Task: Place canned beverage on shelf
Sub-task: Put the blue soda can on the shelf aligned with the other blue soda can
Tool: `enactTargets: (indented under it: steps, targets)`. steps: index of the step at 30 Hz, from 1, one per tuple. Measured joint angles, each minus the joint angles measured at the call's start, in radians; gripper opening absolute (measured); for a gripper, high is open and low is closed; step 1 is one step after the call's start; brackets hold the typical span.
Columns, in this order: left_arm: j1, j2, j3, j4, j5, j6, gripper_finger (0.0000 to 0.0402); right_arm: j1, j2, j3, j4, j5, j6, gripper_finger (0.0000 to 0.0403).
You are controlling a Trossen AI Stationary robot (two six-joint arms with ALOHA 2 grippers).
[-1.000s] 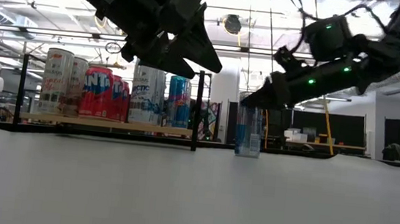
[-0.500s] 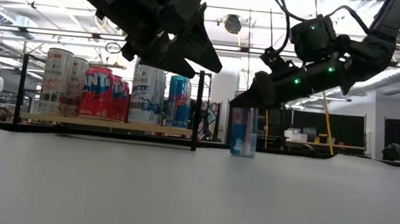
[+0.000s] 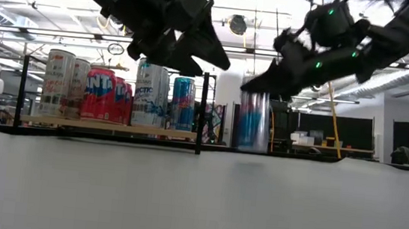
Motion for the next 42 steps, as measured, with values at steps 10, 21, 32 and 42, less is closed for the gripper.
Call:
enactTargets:
  steps: [10,21,32,42]
  targets:
    - [0.000,0.000,0.000,0.256,0.000,0.202,0.0317,0.095,-0.272,0.000,-0.131,-0.023,0.025,0.0185]
    - [-0.022,0.000,0.033,0.406,-0.051,0.395,0.0346,0.185,-0.314,0.000,-0.028,-0.029,-0.030,0.0185]
    - [-0.021,0.000,0.058,0.401,-0.079,0.435,0.0396,0.182,-0.314,0.000,0.069,-0.134,-0.043,0.0186]
    - [0.015,0.003,0.058,0.396,-0.029,0.425,0.0396,0.184,-0.303,0.000,0.146,-0.160,-0.050,0.0186]
